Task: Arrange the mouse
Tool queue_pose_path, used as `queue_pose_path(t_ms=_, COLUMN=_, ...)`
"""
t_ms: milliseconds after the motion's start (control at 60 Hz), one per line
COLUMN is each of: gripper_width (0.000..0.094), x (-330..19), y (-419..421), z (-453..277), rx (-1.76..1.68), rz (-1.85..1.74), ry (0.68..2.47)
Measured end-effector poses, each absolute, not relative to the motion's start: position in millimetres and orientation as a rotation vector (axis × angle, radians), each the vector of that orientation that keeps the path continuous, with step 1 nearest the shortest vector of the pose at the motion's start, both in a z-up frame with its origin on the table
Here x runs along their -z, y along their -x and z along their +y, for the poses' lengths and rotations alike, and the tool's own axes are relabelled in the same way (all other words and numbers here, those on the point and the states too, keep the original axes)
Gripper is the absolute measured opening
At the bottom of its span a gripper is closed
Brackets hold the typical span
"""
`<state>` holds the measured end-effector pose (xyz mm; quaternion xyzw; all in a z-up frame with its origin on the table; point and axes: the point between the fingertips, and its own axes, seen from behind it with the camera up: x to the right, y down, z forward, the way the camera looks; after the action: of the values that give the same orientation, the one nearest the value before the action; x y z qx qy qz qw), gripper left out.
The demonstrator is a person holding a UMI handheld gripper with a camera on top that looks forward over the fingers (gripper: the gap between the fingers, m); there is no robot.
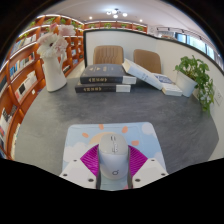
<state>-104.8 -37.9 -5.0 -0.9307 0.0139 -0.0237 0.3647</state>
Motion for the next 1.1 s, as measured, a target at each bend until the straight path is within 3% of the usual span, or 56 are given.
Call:
queue_pose_path(t_ms=133, gripper_width=0.0363, x=12, y=103, z=-41, rx=0.048, rz=0.055, ry=2.377)
queue_pose_path(t_ms=350, gripper_width=0.0513, x=12, y=106, z=-40, rx=0.024, rz=0.088, ry=2.396)
queue_pose_path(t_ms=383, gripper_width=0.0571, x=12, y=107, z=-41, rx=0.003, rz=0.102, ry=2.413)
queue_pose_path(t_ms=450, gripper_width=0.0786, x=-1, y=108, z=-42, rx=-0.02, rz=0.137, ry=2.418)
queue_pose_path(t_ms=517, gripper_width=0.087, x=-25, y=107, z=-41, rx=-0.038, rz=0.139, ry=2.385)
queue_pose_path(t_ms=833, gripper_width=0.0862, x=-167, y=51, z=-59, rx=-0.05, rz=0.116, ry=2.239)
queue_pose_path(t_ms=1100, gripper_width=0.0857, x=-216, y=-18, z=-102, rx=-0.01, rz=0.013, ry=2.181)
